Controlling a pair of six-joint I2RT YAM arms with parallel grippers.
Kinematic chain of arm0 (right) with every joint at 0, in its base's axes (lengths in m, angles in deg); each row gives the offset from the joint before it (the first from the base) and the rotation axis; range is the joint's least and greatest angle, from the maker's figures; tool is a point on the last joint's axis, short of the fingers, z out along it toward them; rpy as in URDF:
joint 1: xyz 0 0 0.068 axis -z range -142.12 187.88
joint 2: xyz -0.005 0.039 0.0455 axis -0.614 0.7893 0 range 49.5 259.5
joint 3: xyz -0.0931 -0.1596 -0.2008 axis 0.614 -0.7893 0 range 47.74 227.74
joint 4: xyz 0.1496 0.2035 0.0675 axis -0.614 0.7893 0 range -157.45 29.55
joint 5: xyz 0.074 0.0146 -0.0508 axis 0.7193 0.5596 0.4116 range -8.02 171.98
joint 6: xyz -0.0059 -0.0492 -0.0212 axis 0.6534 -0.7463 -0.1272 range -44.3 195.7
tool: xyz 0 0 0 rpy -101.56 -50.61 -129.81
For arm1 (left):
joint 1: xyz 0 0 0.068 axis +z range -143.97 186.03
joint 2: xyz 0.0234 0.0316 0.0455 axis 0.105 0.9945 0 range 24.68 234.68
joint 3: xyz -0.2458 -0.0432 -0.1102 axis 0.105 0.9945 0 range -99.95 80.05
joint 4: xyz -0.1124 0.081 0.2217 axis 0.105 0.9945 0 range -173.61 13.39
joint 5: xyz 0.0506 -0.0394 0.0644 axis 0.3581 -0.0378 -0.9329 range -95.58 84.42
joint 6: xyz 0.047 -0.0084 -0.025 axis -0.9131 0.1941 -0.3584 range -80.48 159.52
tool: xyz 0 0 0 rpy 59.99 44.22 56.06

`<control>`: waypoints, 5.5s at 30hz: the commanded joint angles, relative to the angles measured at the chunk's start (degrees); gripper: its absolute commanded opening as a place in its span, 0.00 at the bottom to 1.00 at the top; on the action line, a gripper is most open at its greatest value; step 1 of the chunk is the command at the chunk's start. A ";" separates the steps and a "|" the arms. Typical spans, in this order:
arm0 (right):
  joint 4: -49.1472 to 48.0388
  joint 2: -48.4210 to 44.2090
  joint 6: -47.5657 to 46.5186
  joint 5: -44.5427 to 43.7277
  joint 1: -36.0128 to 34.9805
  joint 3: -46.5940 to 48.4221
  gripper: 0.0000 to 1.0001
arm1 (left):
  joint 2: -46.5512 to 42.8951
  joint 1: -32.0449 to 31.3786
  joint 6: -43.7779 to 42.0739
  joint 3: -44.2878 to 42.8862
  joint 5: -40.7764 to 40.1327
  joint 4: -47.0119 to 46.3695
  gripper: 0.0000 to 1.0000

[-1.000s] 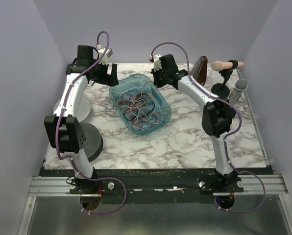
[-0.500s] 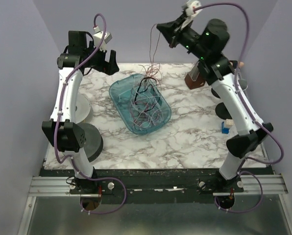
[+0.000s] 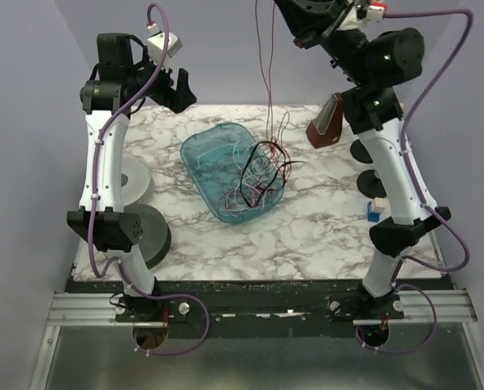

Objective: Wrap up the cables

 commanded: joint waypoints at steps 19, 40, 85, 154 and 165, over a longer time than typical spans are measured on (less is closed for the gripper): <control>1.40 4.21 7.17 16.02 -0.21 -7.89 0.01 | 2.36 -12.41 11.39 -12.58 15.64 -22.48 0.29; 4.13 14.30 6.64 11.18 -4.07 -29.88 0.80 | 0.69 -6.26 38.92 -22.95 11.07 -57.99 0.00; 27.87 -2.03 -8.39 2.04 3.48 -41.92 0.74 | -2.30 -6.78 3.93 -15.66 -4.67 -47.28 0.00; 24.34 0.27 -1.00 -3.32 -2.14 -52.19 0.66 | -1.95 -5.20 -4.52 -19.61 -19.18 -53.80 0.00; 7.23 -12.41 -0.92 8.71 -3.37 -56.68 1.00 | -2.39 -6.34 7.25 -18.29 -17.78 -40.86 0.00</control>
